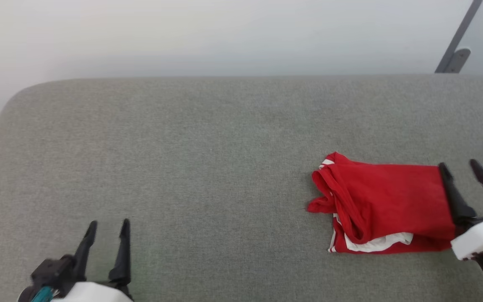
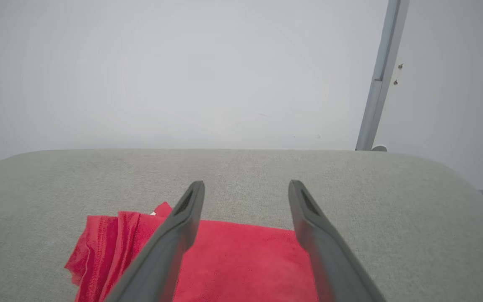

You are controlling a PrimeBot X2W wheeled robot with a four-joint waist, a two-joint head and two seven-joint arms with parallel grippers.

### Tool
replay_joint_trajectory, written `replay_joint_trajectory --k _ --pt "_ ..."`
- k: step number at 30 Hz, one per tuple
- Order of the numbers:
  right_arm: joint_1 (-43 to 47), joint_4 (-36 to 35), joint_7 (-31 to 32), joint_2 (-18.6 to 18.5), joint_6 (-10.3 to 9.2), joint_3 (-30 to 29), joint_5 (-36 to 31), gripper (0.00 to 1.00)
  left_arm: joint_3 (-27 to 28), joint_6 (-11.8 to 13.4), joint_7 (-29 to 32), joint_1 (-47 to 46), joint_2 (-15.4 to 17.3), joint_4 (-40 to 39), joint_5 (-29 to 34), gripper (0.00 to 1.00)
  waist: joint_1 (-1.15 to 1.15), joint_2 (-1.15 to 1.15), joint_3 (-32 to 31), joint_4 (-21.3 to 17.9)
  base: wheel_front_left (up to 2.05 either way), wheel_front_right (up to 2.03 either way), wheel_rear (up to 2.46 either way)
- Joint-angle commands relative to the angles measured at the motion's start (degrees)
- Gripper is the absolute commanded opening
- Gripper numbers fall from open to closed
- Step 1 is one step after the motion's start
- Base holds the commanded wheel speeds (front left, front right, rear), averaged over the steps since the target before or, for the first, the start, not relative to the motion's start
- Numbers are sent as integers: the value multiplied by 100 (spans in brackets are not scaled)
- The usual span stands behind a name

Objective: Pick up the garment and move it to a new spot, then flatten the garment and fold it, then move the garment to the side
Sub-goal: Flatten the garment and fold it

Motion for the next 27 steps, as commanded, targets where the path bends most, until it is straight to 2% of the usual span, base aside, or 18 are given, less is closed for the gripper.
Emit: replay_joint_trajectory --k 1,5,10,18,27 --pt "197 -100 -29 88 0 -197 -168 100 82 14 -29 125 -13 -63 8 100 0 0 -75 46 0 0 0" --pt "590 -495 -27 281 0 -812 -522 100 224 15 -29 339 -71 -275 0 100 0 0 -181 145 0 0 0" --pt "1096 -969 -29 436 0 -1236 -744 100 276 15 -29 613 -93 -543 -30 100 0 0 -272 241 0 0 0" --pt "1754 -1406 -29 580 0 -1579 -893 100 380 15 -29 1100 -172 -1068 -127 100 0 0 -381 264 0 0 0" --pt "1982 -1589 -30 644 0 -1691 -828 100 464 14 -29 1322 -227 -1419 -37 100 0 0 -317 213 0 0 0"
